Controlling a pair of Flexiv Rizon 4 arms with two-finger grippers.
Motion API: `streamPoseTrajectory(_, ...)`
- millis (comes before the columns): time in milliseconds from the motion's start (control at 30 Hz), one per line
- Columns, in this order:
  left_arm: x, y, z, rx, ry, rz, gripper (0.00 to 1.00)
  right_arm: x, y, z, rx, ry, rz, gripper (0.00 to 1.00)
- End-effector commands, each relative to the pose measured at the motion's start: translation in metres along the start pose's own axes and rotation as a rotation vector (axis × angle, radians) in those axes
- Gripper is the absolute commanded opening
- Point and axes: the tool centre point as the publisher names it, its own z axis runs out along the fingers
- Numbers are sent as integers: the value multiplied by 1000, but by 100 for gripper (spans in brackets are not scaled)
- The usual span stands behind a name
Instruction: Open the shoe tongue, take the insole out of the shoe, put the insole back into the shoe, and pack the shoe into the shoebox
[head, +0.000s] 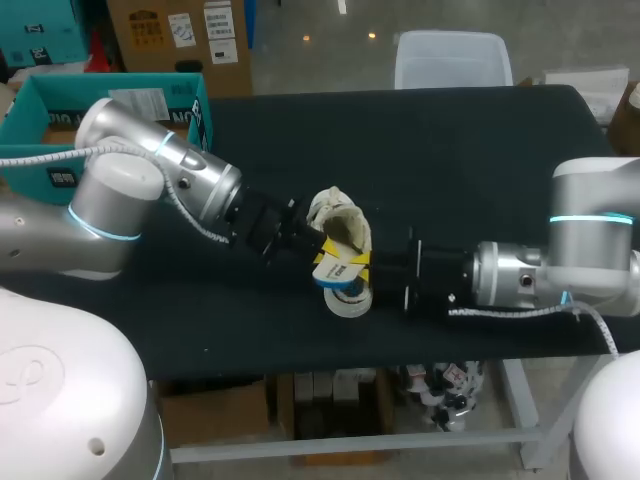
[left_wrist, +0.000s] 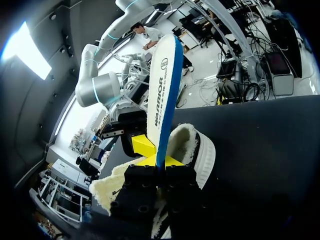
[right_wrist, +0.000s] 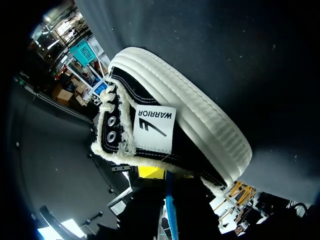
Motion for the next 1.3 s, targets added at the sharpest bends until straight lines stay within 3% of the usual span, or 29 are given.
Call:
streamPoseTrajectory(33, -2, 10, 6, 10, 5, -4, 0, -2, 12, 7, 31, 1, 8, 0)
streamPoseTrajectory(200, -3, 9, 8, 13, 8, -2, 0, -3, 14, 6, 31, 3, 14, 0)
streamPoseTrajectory(400, -3, 6, 8, 10, 8, 7, 0, -4, 0, 1, 24, 17, -3, 0)
streamPoseTrajectory(433, -3, 6, 8, 10, 8, 8, 0, -4, -4, 1, 21, 17, -11, 21)
streamPoseTrajectory(567, -2, 4, 9, 9, 8, 8, 0, -4, -19, -3, 6, 20, -40, 71)
streamPoseTrajectory(667, -1, 4, 9, 6, 6, 6, 0, -4, -25, -4, -5, 17, -47, 74)
streamPoseTrajectory(867, 0, 3, 8, -2, 0, 2, 0, -7, -29, -7, -4, 17, -49, 65)
streamPoseTrajectory(1033, 1, 2, 8, -8, 1, 2, 0, -8, -24, -5, 21, 19, -49, 30)
streamPoseTrajectory(1167, 1, 1, 8, -15, 2, 4, 0, -6, -23, -2, 29, 11, -50, 25)
streamPoseTrajectory(1200, 1, 0, 8, -16, 1, 5, 0, -6, -23, -2, 29, 9, -49, 22)
streamPoseTrajectory(1233, 1, 0, 7, -17, 0, 5, 0, -5, -23, -2, 28, 8, -49, 7)
streamPoseTrajectory(1267, 1, -1, 7, -18, 0, 5, 0, -5, -23, -2, 27, 5, -49, 0)
streamPoseTrajectory(1300, 1, -2, 7, -19, 1, 6, 0, -5, -23, -2, 27, 4, -49, 0)
